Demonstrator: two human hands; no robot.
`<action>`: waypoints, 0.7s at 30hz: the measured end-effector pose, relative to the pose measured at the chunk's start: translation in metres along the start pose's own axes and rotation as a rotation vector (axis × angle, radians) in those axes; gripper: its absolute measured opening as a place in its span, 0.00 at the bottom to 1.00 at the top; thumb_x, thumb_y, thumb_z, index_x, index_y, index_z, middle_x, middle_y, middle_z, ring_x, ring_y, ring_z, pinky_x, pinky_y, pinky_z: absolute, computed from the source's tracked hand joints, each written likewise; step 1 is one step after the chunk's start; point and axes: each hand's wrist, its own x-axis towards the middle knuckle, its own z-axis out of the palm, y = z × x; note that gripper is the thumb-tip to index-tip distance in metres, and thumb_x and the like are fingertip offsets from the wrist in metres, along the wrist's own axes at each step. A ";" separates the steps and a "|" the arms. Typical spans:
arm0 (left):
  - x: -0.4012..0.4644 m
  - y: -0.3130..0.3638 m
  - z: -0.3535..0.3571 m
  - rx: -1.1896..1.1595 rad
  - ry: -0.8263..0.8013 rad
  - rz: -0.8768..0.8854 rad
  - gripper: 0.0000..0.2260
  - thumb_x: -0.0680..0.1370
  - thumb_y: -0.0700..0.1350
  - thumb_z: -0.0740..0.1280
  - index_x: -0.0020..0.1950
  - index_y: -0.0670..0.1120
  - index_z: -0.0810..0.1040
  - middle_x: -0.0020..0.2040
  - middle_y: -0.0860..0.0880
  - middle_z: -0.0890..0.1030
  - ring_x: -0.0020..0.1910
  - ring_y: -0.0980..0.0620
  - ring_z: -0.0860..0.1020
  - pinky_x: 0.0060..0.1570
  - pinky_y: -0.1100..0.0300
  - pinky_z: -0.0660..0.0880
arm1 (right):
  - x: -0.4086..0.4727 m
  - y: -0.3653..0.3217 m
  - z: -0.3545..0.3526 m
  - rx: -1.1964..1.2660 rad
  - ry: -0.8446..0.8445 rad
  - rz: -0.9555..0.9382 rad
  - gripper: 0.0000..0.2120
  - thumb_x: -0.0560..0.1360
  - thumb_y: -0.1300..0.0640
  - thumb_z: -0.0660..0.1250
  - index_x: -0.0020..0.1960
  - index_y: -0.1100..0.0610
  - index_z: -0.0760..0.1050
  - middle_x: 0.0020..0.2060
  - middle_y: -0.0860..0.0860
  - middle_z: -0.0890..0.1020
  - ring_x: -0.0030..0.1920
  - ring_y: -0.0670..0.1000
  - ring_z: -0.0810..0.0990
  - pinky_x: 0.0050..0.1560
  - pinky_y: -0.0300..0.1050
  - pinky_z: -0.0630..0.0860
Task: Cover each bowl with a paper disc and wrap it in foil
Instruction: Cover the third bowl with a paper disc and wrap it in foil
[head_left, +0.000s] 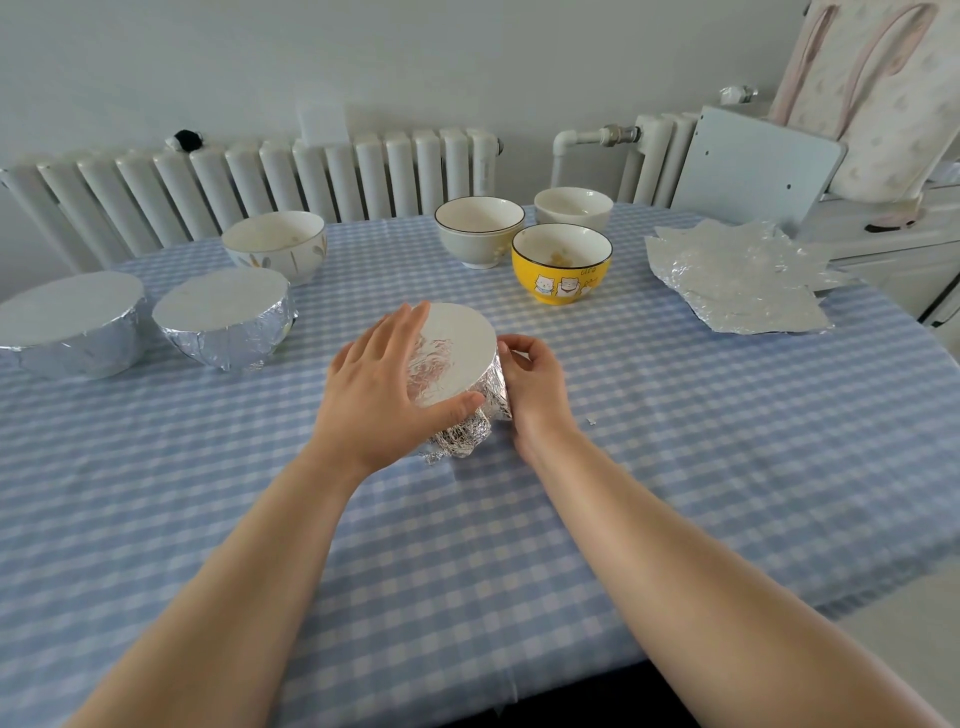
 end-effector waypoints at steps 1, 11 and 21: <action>0.000 -0.001 0.000 -0.007 0.001 -0.002 0.51 0.62 0.78 0.56 0.80 0.55 0.54 0.80 0.54 0.58 0.78 0.52 0.56 0.75 0.51 0.53 | -0.001 0.000 0.000 0.001 -0.002 0.005 0.05 0.78 0.61 0.68 0.47 0.51 0.76 0.47 0.53 0.86 0.48 0.57 0.85 0.52 0.60 0.81; 0.005 0.006 -0.001 0.066 -0.081 0.017 0.52 0.61 0.80 0.56 0.80 0.58 0.46 0.81 0.53 0.52 0.79 0.49 0.52 0.75 0.46 0.52 | -0.002 -0.015 -0.016 -0.017 -0.044 0.105 0.13 0.80 0.65 0.55 0.45 0.56 0.77 0.39 0.53 0.83 0.38 0.52 0.81 0.40 0.47 0.78; 0.009 0.022 0.006 0.160 -0.052 -0.041 0.53 0.61 0.81 0.53 0.80 0.57 0.49 0.81 0.49 0.53 0.78 0.45 0.55 0.74 0.46 0.52 | -0.018 -0.015 -0.020 -0.204 -0.065 -0.133 0.18 0.84 0.49 0.56 0.46 0.53 0.82 0.38 0.50 0.82 0.37 0.45 0.80 0.37 0.36 0.75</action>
